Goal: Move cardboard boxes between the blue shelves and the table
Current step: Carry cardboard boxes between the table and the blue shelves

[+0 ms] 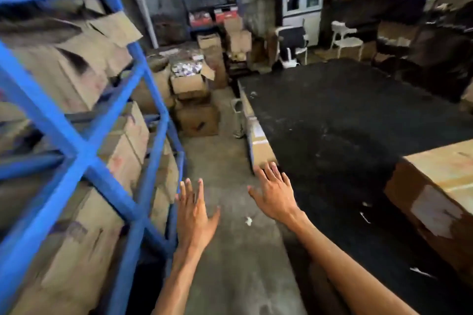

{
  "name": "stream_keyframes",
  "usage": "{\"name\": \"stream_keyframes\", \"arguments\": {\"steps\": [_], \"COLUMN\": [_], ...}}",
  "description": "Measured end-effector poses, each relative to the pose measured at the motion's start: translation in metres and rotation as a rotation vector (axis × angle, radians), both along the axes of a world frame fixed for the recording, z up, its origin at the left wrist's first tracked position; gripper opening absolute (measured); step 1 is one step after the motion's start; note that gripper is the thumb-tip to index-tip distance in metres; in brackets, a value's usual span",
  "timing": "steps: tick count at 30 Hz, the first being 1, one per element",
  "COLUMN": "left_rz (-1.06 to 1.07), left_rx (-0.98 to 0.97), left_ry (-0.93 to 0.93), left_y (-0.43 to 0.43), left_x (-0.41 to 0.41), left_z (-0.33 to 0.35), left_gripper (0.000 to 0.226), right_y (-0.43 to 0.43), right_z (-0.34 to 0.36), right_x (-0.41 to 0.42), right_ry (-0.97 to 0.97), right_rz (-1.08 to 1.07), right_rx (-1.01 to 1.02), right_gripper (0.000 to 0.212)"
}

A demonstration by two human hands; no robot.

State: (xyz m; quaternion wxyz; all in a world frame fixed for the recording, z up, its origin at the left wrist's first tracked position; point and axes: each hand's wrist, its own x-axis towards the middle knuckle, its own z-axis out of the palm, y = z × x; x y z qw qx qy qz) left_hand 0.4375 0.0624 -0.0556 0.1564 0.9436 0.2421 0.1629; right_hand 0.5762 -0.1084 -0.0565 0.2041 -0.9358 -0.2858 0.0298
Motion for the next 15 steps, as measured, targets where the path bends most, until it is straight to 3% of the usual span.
{"name": "stream_keyframes", "arguments": {"steps": [7,15], "left_rz": [0.471,0.943], "left_rx": [0.037,0.114], "left_ry": [-0.105,-0.086], "left_y": [0.029,0.003], "left_x": [-0.096,-0.230], "left_z": [0.035,0.054], "left_gripper": [0.089,0.090], "right_y": [0.119,0.181], "right_z": [0.042,0.076], "right_x": [-0.040,-0.149], "right_ry": [-0.096,-0.191], "right_rz": [0.523,1.037], "right_rx": [0.014,0.075], "right_gripper": [0.071,0.069]}}
